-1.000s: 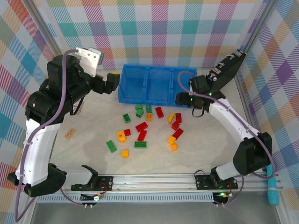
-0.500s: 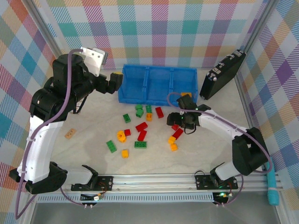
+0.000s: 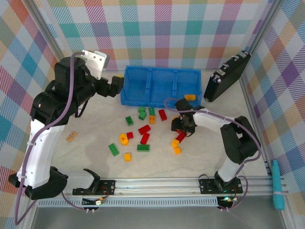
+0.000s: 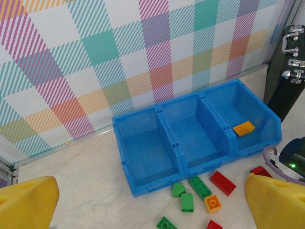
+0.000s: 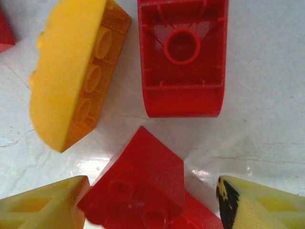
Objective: Sort the legos into containers by color
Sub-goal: Pick up the lego from the center of the table.
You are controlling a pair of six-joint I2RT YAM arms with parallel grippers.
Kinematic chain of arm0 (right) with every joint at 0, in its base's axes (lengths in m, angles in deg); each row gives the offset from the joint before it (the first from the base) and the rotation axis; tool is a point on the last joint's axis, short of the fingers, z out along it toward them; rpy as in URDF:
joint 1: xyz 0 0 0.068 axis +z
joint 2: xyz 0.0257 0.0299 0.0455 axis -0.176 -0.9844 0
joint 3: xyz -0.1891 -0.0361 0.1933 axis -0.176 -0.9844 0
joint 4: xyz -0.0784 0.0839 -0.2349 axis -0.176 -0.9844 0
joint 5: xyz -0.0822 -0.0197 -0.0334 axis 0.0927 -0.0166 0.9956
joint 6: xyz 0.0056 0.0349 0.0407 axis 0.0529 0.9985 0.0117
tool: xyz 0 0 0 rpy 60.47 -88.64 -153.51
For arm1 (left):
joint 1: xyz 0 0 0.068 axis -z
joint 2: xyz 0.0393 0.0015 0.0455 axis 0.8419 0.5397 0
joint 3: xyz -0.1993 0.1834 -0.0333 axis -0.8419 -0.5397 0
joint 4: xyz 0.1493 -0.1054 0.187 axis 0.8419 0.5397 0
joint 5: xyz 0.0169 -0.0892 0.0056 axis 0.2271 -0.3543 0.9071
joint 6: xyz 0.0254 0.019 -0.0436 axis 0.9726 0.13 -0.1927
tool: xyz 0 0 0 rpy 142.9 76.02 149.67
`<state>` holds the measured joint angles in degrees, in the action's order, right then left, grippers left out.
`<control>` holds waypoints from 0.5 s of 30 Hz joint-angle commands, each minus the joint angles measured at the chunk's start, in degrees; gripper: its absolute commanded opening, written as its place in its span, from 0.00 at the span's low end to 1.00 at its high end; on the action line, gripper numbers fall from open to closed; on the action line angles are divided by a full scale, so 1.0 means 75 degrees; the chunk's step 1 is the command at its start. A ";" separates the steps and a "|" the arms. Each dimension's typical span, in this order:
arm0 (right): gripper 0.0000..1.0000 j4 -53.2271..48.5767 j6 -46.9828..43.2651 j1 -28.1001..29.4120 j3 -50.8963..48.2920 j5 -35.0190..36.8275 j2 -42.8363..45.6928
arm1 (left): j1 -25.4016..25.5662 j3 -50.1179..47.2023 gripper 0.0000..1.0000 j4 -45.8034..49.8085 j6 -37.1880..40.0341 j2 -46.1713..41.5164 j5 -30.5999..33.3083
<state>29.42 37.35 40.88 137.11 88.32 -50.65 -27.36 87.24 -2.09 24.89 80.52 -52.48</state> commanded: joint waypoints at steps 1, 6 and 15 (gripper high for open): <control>0.67 0.0079 -0.0043 0.0044 0.0339 0.0134 -0.0254 | 0.0105 -0.0088 1.00 -0.0107 0.0123 -0.0207 0.0180; 0.52 -0.0004 -0.0131 0.0048 0.0546 0.0163 -0.0572 | 0.0105 -0.0174 1.00 -0.0124 0.0155 -0.0289 0.0237; 0.38 -0.0632 -0.0283 0.0050 0.0714 0.0370 -0.0388 | 0.0105 -0.0257 1.00 -0.0189 0.0246 -0.0500 0.0390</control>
<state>28.24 36.11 40.92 141.42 89.87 -54.87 -27.36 85.78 -2.14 25.70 78.27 -50.84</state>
